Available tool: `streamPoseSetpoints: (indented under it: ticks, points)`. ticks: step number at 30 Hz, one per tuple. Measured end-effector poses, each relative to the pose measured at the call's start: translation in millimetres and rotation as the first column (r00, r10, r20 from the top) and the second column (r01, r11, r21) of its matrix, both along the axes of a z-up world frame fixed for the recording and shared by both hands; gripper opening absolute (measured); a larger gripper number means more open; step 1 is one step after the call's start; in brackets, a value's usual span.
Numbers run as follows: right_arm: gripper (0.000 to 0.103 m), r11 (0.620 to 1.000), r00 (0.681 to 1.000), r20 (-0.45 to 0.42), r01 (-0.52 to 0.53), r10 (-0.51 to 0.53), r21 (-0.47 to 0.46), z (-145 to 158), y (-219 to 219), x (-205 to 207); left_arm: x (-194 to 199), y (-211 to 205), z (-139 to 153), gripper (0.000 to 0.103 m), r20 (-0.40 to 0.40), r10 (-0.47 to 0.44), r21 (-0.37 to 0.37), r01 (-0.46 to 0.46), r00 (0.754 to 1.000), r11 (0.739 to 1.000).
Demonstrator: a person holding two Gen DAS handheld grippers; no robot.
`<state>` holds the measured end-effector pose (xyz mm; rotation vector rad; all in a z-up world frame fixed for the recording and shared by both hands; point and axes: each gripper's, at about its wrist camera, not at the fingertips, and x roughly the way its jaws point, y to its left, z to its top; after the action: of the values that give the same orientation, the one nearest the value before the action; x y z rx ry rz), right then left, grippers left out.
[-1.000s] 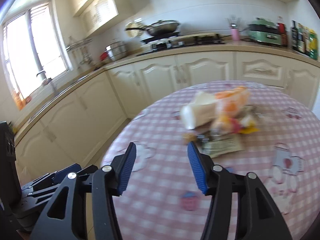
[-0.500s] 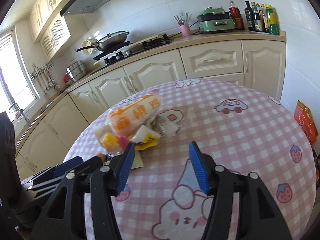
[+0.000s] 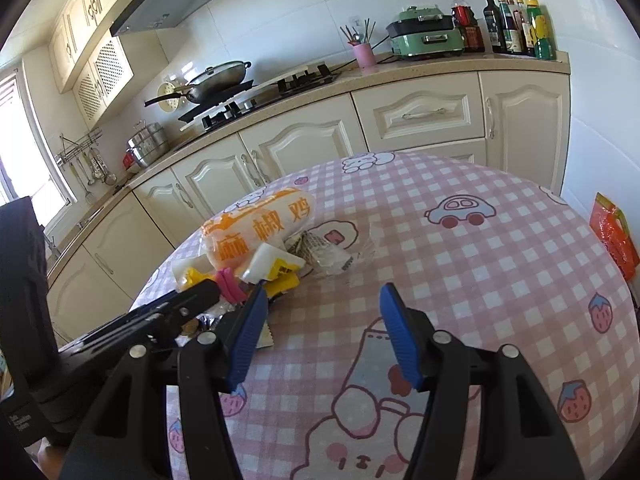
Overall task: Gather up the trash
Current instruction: 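Return to the table and grasp the yellow snack bag with the left tool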
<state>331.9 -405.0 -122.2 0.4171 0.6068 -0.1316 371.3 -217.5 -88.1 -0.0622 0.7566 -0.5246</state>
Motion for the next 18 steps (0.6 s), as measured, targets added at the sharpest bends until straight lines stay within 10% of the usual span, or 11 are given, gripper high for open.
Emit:
streamPoseSetpoints:
  ticks: [18]
  points:
    - [0.070,0.990,0.978,-0.161,-0.139,0.132,-0.029,-19.3,89.6,56.7,-28.8,140.8,15.8,0.027,0.064,0.303,-0.064,-0.299,0.951,0.952]
